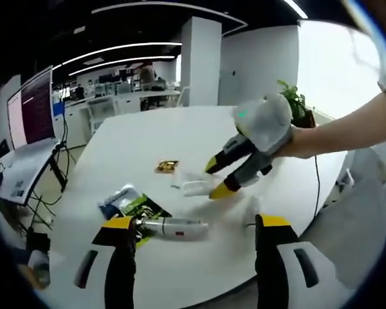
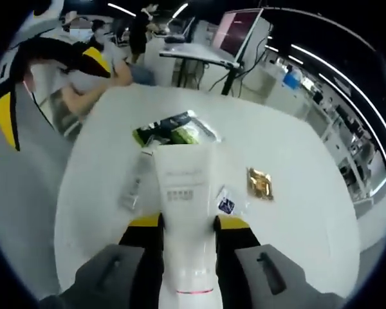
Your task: Arrange the skincare products in the storage area until every visible bottle or jar stands upright without overlapping.
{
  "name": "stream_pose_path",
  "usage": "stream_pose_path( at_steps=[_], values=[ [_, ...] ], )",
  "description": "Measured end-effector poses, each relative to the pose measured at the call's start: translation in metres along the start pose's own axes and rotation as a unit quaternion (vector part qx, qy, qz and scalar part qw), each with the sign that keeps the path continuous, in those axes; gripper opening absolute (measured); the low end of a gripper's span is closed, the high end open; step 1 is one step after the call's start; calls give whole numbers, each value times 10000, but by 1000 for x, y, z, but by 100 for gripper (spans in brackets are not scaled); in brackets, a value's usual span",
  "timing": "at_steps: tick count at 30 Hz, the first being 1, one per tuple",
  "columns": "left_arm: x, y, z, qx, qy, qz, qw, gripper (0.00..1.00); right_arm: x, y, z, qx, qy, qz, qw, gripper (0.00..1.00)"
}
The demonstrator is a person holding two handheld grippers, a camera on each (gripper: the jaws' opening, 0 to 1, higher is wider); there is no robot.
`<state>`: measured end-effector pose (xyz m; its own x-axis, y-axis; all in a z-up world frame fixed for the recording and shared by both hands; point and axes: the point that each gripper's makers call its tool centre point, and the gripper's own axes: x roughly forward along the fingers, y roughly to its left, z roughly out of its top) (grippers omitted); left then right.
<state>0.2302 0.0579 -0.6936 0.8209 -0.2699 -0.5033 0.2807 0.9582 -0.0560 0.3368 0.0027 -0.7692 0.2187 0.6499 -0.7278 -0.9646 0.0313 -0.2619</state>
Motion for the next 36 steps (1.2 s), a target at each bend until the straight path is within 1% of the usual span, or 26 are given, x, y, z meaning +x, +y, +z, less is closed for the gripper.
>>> stream_pose_path(
  at_steps=[3,5,8,14,15,18,19,20,22,24,26,27,30,33,35,36],
  values=[
    [-1,-3,2,174,-41,-11,9998,68,-6,5,5,5,-116,-72,9999,29],
    [0,-8,5,285,-76,-75,9995,68,-12,9,10,22,-211,-136,9997,29],
    [0,-8,8,260,-111,-110,9995,67,-17,12,13,125,-357,-216,9991,29],
    [5,-9,19,80,-205,-213,9995,67,-30,17,18,361,-555,-376,9971,29],
    [7,-11,21,11,-228,-260,9994,66,-31,18,18,393,-569,-393,9968,29],
    [15,-18,31,-386,-386,-429,9976,64,-36,21,18,528,-645,-464,9954,29],
    [16,-19,32,-427,-402,-455,9972,63,-37,22,19,568,-671,-479,9950,29],
    [21,-21,34,-577,-431,-532,9960,61,-38,23,19,608,-698,-508,9944,29],
    [29,-26,36,-624,-425,-564,9955,58,-40,24,19,657,-740,-548,9936,29],
    [37,-26,33,-617,-374,-571,9958,57,-41,26,20,675,-772,-585,9930,29],
    [44,-33,31,-725,-322,-638,9948,56,-44,27,21,682,-815,-625,9924,29],
    [47,-34,29,-872,-278,-696,9934,55,-46,29,22,683,-847,-651,9919,29],
    [54,-37,26,-943,-234,-739,9925,52,-50,30,23,725,-922,-697,9906,29],
    [63,-34,22,-997,-164,-740,9921,45,-51,31,23,761,-972,-754,9895,29],
    [67,-33,24,-965,-144,-737,9925,41,-52,31,22,843,-1002,-775,9884,29],
    [69,-33,28,-938,-205,-756,9925,37,-52,31,22,897,-1030,-792,9875,29]
  ],
)
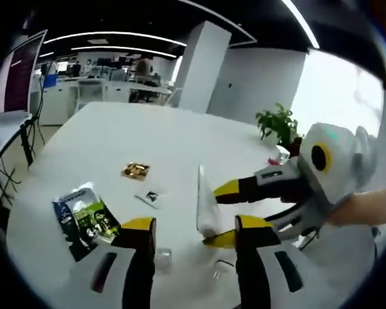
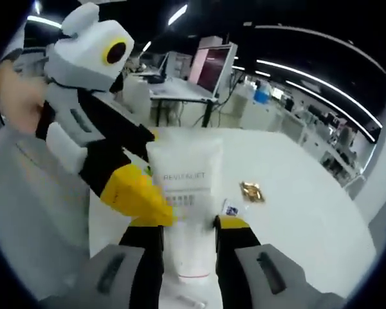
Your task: Arrange the skincare products in the storage area until every visible bottle or jar stands upright without overlapping.
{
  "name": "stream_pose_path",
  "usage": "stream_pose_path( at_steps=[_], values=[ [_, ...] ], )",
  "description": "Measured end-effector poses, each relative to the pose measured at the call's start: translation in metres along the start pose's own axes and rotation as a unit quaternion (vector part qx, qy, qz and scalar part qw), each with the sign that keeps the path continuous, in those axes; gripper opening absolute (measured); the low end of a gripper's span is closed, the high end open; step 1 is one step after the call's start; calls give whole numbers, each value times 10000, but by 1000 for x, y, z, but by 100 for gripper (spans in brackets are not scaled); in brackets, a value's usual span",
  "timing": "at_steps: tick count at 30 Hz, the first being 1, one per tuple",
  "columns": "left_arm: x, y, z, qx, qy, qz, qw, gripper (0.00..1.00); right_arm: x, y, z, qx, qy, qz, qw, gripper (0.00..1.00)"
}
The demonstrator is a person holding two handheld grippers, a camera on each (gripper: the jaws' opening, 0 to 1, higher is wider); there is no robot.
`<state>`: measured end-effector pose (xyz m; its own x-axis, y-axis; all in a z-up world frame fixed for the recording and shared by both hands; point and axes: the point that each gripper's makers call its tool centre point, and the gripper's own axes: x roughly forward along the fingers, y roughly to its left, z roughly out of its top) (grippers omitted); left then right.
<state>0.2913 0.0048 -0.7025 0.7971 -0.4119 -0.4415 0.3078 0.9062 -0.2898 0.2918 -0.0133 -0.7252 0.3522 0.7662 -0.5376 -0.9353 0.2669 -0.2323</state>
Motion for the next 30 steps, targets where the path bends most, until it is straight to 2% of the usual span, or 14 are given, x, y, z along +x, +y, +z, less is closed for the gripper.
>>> stream_pose_path(
  at_steps=[4,8,13,18,24,29,30],
  values=[
    [6,-9,9,172,-134,-141,9997,22,-2,1,0,102,-61,-41,9999,29],
    [9,-25,9,299,-95,-267,9992,7,-5,4,1,130,-114,-51,9998,30],
    [11,-27,10,648,-141,-272,9974,8,-11,1,-2,221,-158,-145,9995,30],
    [14,-32,10,1329,-8,-299,9907,8,-16,1,-4,325,-239,-222,9989,31],
    [14,-44,9,1519,85,-483,9872,7,-25,1,-9,399,-352,-186,9984,32],
    [15,-56,7,2019,170,-720,9766,7,-33,1,-17,355,-330,-71,9988,31],
    [15,-60,6,2236,207,-829,9709,7,-33,1,-18,346,-315,-54,9989,31]
  ],
)
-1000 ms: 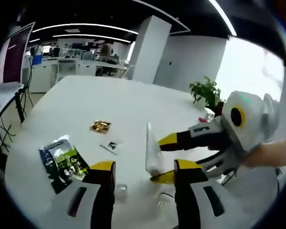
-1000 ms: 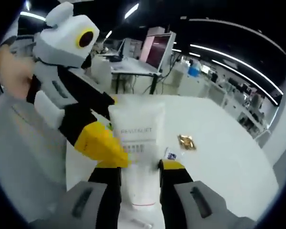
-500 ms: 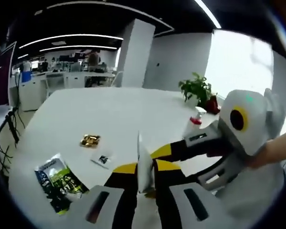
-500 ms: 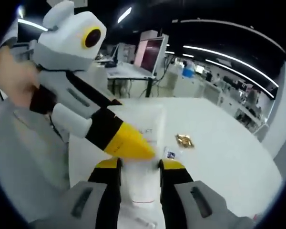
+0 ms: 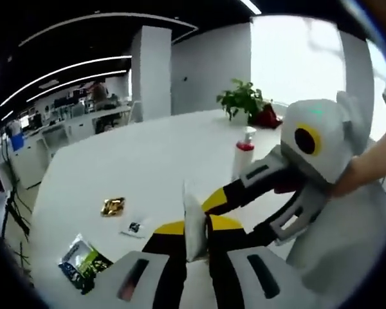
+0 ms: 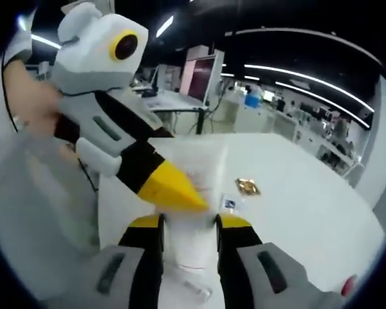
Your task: Arrange the skincare products in the storage area until every visible bottle or jar stands upright without overlapping.
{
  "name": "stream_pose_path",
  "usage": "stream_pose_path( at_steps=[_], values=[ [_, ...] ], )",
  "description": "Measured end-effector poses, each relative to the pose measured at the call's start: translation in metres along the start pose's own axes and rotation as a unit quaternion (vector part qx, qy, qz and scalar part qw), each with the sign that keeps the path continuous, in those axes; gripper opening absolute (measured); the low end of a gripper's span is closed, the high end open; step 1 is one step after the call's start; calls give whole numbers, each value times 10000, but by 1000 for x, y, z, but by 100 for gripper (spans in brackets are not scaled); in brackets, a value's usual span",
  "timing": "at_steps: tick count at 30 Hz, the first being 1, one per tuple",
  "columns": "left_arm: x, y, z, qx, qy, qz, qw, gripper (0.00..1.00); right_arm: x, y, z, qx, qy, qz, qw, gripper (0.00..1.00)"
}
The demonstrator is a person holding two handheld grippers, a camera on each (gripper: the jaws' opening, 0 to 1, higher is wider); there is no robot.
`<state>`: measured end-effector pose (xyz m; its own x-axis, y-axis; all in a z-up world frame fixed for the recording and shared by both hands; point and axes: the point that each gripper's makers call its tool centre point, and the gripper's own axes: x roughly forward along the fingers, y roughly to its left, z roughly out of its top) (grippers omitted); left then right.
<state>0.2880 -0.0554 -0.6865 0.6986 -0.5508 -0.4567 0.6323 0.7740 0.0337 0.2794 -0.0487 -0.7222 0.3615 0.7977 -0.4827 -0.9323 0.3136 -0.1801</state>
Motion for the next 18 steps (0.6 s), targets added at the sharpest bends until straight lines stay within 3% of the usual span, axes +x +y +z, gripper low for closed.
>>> stream_pose_path(
  at_steps=[7,11,18],
  values=[
    [4,-23,4,766,131,-633,9950,7,-11,-2,-18,-1,114,349,9993,32],
    [7,-27,5,1195,267,-958,9878,7,-12,-5,-19,-116,143,565,9982,33],
    [11,-42,5,1705,321,-1732,9695,7,-9,3,-27,-79,223,1072,9940,28]
  ],
)
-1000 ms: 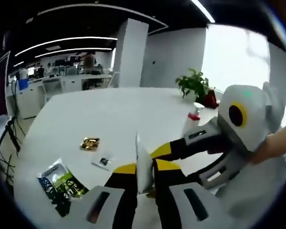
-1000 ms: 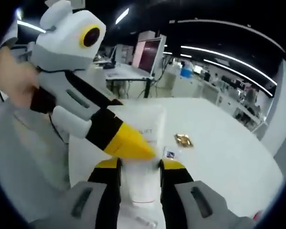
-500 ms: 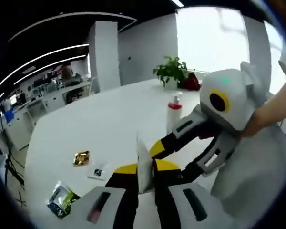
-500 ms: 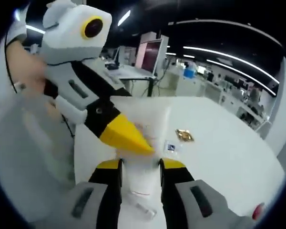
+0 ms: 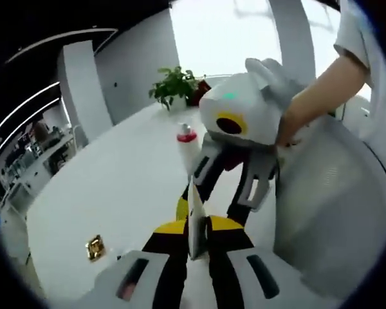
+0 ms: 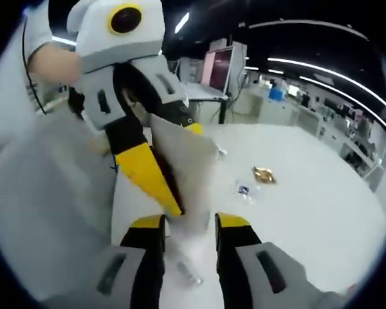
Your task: Arrange the skincare products in the storage area until every visible bottle or jar stands upright without overlapping.
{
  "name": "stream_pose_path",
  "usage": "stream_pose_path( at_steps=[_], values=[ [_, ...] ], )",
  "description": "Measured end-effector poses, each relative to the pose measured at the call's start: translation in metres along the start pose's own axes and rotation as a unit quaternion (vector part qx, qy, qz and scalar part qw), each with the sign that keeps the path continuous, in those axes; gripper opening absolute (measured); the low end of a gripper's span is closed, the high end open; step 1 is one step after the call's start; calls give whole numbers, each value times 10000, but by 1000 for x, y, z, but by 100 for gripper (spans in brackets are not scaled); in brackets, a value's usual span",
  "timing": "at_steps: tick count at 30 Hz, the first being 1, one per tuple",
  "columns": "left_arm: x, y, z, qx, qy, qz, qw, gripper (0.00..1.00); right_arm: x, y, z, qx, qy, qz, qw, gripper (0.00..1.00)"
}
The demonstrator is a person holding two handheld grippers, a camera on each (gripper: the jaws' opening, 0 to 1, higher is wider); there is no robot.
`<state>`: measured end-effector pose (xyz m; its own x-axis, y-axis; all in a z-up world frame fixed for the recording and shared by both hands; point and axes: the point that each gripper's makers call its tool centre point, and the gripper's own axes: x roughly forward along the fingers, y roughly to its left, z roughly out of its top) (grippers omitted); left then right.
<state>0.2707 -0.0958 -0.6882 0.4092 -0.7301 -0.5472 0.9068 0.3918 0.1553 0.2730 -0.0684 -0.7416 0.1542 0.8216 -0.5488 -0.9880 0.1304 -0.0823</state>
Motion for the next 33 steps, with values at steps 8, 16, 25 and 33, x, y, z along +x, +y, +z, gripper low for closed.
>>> stream_pose_path(
  at_steps=[8,16,25,33],
  values=[
    [3,-5,5,175,-9,-511,9985,7,2,0,-4,146,9,288,9995,22],
    [13,3,7,288,-63,-666,9973,8,-3,-8,-8,159,176,209,9995,21],
    [28,10,15,50,-87,-749,9971,13,-13,-20,-16,331,261,58,9991,19],
    [36,11,14,170,5,-853,9962,13,-20,-30,-23,301,308,49,9991,19]
  ],
)
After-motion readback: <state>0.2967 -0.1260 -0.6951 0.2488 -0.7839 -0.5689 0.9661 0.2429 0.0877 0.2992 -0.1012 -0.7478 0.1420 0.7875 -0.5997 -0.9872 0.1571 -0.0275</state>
